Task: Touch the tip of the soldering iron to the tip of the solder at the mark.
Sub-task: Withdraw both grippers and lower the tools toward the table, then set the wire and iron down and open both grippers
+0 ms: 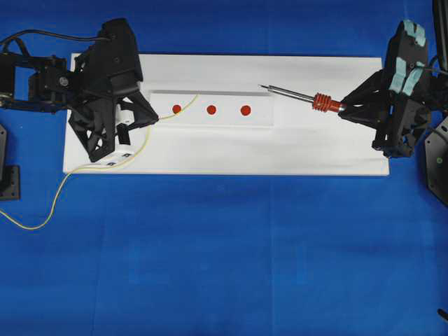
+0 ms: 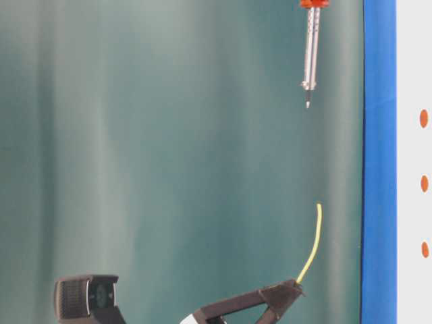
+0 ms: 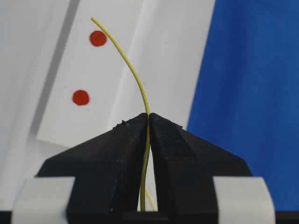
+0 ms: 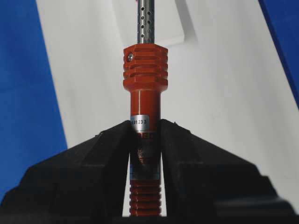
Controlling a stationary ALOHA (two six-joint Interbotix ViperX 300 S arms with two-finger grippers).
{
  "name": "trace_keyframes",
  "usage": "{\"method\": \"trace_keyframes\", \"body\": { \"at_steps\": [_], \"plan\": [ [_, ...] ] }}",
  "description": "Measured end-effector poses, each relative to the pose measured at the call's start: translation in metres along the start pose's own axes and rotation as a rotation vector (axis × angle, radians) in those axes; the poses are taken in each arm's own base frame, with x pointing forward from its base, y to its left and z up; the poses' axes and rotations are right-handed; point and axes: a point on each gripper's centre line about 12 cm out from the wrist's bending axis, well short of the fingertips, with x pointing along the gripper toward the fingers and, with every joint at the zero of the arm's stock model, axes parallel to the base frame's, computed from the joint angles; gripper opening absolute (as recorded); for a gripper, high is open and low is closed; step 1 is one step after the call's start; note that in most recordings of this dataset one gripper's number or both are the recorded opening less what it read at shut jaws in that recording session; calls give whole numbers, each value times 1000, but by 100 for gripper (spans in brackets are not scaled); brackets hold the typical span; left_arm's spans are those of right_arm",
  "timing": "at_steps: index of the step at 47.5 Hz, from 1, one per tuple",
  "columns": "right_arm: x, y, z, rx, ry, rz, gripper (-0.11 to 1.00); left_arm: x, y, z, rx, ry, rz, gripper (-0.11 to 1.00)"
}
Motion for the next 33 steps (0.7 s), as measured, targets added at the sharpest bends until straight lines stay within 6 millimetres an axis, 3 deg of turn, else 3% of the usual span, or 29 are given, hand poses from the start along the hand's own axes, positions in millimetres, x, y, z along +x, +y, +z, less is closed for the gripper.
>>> {"method": "trace_keyframes", "body": {
  "at_steps": [5, 20, 33],
  "plan": [
    [-4, 12, 1, -9, -28, 46, 7, -3, -13, -5, -26, -8, -35, 3],
    [-13, 78, -10, -129, -70, 296, 7, -13, -74, -35, -27, -40, -225, 3],
    [20, 113, -38, -218, -1, 373, 7, 1, -94, -82, 19, -130, -354, 3]
  ]
}}
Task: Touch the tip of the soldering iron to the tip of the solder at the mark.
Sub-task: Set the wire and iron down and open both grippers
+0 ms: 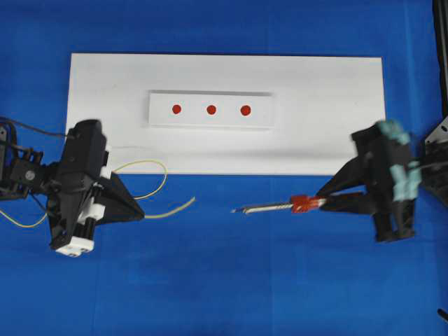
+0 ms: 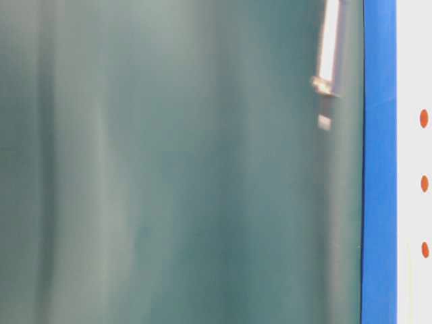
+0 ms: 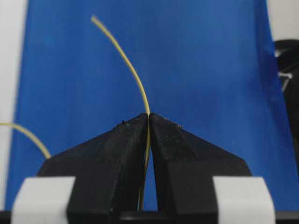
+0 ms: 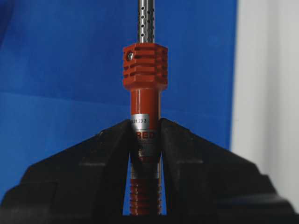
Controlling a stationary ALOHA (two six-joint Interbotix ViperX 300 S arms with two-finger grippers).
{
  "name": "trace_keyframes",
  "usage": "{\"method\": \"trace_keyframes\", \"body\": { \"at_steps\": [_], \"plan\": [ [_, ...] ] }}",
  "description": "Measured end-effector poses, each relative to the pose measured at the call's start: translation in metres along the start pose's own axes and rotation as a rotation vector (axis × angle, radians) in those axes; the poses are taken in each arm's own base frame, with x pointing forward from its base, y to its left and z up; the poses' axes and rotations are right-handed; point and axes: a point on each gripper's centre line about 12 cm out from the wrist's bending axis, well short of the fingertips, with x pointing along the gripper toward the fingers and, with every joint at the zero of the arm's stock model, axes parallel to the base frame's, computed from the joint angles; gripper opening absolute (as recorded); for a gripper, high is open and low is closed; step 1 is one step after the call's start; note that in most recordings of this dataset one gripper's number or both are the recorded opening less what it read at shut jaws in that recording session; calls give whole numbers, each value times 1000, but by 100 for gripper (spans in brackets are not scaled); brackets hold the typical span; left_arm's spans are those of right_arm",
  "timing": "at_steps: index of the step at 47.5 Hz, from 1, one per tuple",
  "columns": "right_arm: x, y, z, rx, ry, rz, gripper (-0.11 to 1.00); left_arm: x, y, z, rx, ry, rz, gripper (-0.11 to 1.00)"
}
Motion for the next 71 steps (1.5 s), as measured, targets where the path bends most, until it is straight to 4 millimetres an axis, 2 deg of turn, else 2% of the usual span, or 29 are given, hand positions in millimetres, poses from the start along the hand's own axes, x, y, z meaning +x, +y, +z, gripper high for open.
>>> {"method": "trace_keyframes", "body": {
  "at_steps": [9, 21, 27, 34, 39, 44, 48, 52, 55, 57, 59, 66, 71],
  "plan": [
    [41, 7, -28, -27, 76, 11, 7, 12, -2, -40, 29, -27, -68, 3],
    [84, 14, -61, -5, 131, 6, 7, 54, -8, -80, 73, 111, -67, 3],
    [99, 17, -71, 0, 134, 4, 7, 68, -4, -94, 86, 160, -48, 3],
    [109, 24, -73, -3, 130, 14, 7, 70, -4, -95, 94, 165, -48, 3],
    [111, 26, -73, 0, 130, 15, 7, 70, -4, -95, 100, 165, -48, 7],
    [111, 26, -73, 1, 131, 14, 12, 70, -5, -95, 101, 167, -49, 26],
    [111, 26, -73, 3, 133, 14, 31, 71, -5, -95, 99, 174, -46, 48],
    [111, 27, -72, 2, 135, 15, 55, 69, -5, -95, 100, 188, -41, 70],
    [109, 29, -69, -5, 124, 23, 74, 66, -7, -89, 100, 191, -40, 82],
    [106, 30, -65, -8, 113, 29, 84, 64, -9, -85, 100, 193, -40, 86],
    [102, 32, -59, -8, 94, 37, 91, 60, -11, -80, 103, 198, -36, 87],
    [80, 33, -35, -20, 38, 57, 83, 38, -20, -56, 111, 212, -31, 85],
    [57, 32, -13, -51, -3, 68, 83, 20, -21, -42, 112, 223, -19, 85]
  ]
}}
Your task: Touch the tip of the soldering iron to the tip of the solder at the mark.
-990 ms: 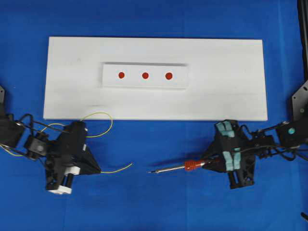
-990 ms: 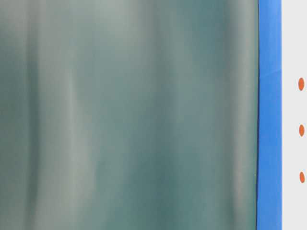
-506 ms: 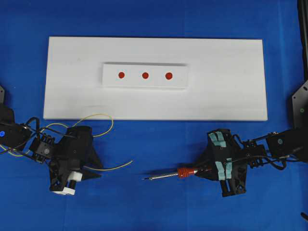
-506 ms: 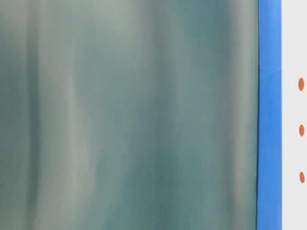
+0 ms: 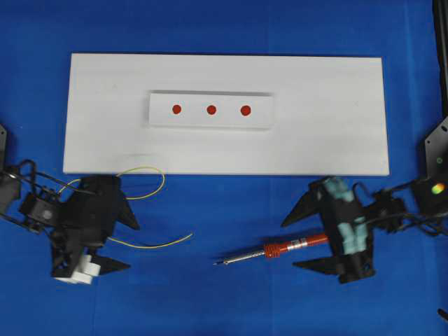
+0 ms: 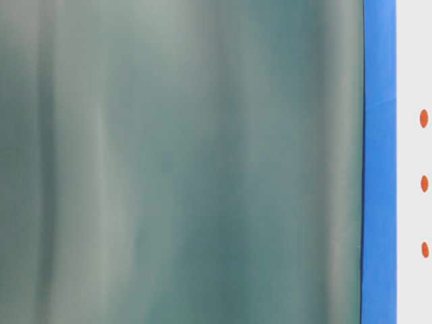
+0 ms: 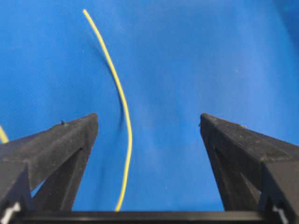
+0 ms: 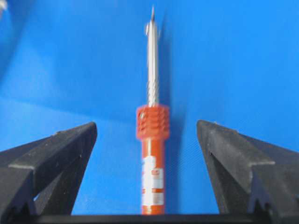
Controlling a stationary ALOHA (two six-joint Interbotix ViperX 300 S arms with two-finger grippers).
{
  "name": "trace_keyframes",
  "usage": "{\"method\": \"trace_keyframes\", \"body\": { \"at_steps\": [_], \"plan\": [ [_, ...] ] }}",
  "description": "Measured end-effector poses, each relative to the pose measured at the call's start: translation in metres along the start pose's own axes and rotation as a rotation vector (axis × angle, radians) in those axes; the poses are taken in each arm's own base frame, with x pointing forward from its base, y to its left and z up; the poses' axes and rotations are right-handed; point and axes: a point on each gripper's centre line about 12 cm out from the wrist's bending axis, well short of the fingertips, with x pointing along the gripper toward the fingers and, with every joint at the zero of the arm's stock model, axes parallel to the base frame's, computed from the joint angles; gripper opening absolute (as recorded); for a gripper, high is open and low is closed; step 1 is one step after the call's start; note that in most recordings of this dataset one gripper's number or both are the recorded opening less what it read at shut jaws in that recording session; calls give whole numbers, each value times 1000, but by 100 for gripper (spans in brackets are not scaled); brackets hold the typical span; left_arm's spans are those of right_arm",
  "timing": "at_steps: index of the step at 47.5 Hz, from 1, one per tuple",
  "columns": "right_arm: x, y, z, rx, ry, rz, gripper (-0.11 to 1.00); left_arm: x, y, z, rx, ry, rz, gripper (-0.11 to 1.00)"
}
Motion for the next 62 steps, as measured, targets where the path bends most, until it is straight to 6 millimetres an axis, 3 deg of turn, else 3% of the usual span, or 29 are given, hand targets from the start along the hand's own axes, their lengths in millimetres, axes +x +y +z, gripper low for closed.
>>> {"method": "trace_keyframes", "body": {
  "at_steps": [7, 15, 23, 32, 44, 52, 62],
  "plan": [
    [-35, -9, 28, -59, -72, -13, 83, -32, 6, 20, 27, -54, 16, 84],
    [-76, -33, 53, -89, -197, -85, 83, -63, 17, 33, 104, -154, 41, 84],
    [-115, -52, 62, -102, -307, -160, 82, -93, 33, 39, 179, -260, 95, 84],
    [-149, -63, 54, -112, -371, -218, 82, -128, 50, 33, 235, -373, 175, 83],
    [-164, -77, 19, -86, -393, -280, 82, -161, 67, 0, 235, -487, 259, 83],
    [-161, -85, 0, -63, -377, -304, 82, -168, 72, -26, 223, -528, 281, 83],
    [-152, -91, -15, -37, -378, -315, 81, -165, 75, -43, 193, -531, 274, 83]
  ]
}}
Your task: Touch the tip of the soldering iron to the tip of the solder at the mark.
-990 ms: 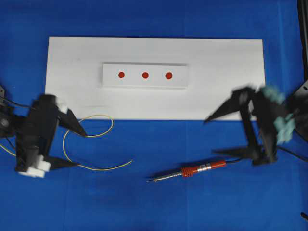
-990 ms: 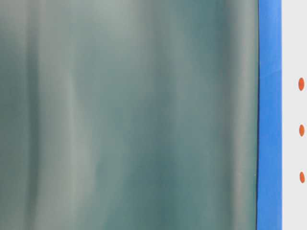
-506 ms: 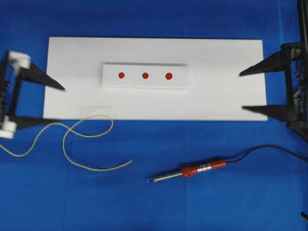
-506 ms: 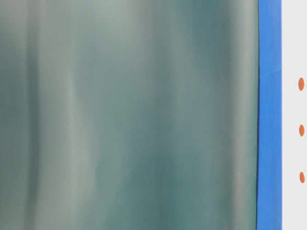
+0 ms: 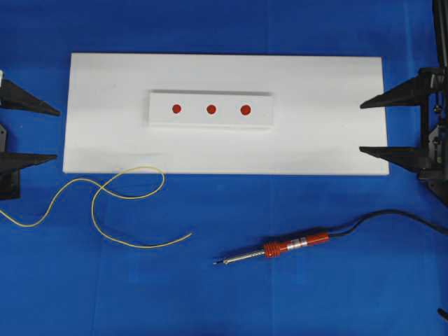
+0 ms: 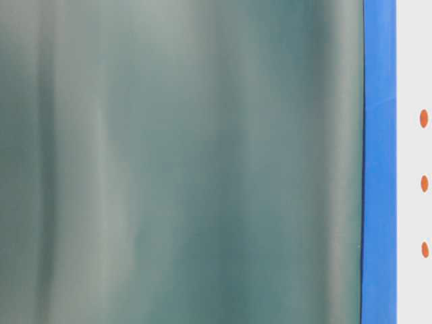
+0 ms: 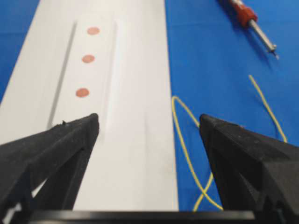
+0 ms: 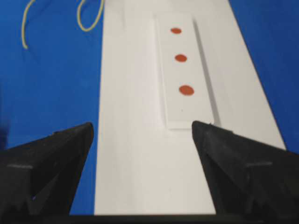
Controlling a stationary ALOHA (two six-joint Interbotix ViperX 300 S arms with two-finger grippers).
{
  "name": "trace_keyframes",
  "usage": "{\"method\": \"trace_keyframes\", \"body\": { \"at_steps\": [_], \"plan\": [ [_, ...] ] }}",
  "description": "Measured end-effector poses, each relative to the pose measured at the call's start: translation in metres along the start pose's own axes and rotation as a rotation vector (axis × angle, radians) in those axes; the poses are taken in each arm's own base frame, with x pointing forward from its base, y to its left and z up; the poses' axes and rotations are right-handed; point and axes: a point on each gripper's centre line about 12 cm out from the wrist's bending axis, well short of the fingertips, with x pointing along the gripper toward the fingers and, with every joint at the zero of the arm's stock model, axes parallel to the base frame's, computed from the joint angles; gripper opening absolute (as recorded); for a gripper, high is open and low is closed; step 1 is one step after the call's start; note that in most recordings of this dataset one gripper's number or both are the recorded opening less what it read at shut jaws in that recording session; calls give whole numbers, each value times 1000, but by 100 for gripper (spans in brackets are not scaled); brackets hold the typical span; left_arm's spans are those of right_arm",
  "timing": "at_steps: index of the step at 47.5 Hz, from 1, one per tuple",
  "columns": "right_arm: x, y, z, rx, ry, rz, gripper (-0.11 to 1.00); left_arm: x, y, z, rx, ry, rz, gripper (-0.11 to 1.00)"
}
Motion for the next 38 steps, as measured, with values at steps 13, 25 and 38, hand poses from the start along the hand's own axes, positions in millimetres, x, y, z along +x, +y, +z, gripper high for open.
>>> {"method": "trace_keyframes", "body": {
  "at_steps": [13, 25, 38],
  "plan": [
    [5, -1, -7, 9, 24, -8, 81, 0, 0, -1, -9, 2, 0, 83],
    [5, -1, -8, 9, 24, -8, 81, 0, 0, 0, -9, 0, 0, 83],
    [5, -1, -8, 9, 26, -8, 81, 0, 0, 0, -9, 0, 0, 83]
  ]
}}
